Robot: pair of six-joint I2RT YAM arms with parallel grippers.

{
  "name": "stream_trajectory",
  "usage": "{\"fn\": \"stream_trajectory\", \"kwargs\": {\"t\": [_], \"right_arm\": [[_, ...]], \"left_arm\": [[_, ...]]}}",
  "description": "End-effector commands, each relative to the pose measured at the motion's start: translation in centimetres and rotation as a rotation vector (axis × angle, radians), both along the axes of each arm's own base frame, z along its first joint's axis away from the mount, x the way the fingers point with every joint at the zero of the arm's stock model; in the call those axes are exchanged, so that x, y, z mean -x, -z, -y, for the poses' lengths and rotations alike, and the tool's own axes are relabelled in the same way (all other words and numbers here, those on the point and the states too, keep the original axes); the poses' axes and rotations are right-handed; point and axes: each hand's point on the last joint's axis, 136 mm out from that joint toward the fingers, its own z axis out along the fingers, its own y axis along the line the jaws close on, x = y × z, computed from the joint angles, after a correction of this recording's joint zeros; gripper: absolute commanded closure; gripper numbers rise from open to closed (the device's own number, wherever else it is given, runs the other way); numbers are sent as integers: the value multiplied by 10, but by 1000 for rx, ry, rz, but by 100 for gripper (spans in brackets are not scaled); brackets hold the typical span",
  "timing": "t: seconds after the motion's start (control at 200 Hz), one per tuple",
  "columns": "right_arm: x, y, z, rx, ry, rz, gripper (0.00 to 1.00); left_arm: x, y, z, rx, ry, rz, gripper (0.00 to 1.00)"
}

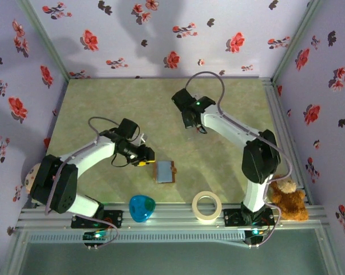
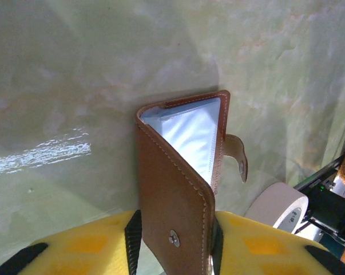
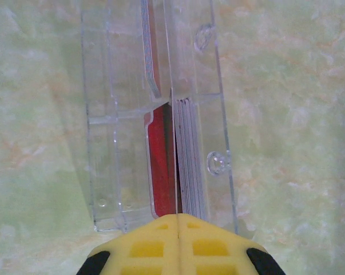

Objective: Put the credit cards into the card holder

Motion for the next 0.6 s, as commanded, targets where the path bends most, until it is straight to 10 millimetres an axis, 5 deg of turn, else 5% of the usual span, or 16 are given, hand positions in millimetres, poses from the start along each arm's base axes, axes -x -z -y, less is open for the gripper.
{"fn": "stream_trajectory", "kwargs": {"t": [0.0,0.355,0.45,0.595], "right_arm": [[6,-22,-2,-98,9,43,100],[45,-77,-40,-550,-140,115,100],[62,-60,-48,-645,-120,30,100],[99,-5,-58,-691,-124,-188,100]], "left_arm": [[-4,-7,-1,-33,26,25,59],[-17,-45,-13,-84,22,161,48],[-19,-54,-11,-65,26,178,48],[-17,-54,-8,-44,32,170,48]]}}
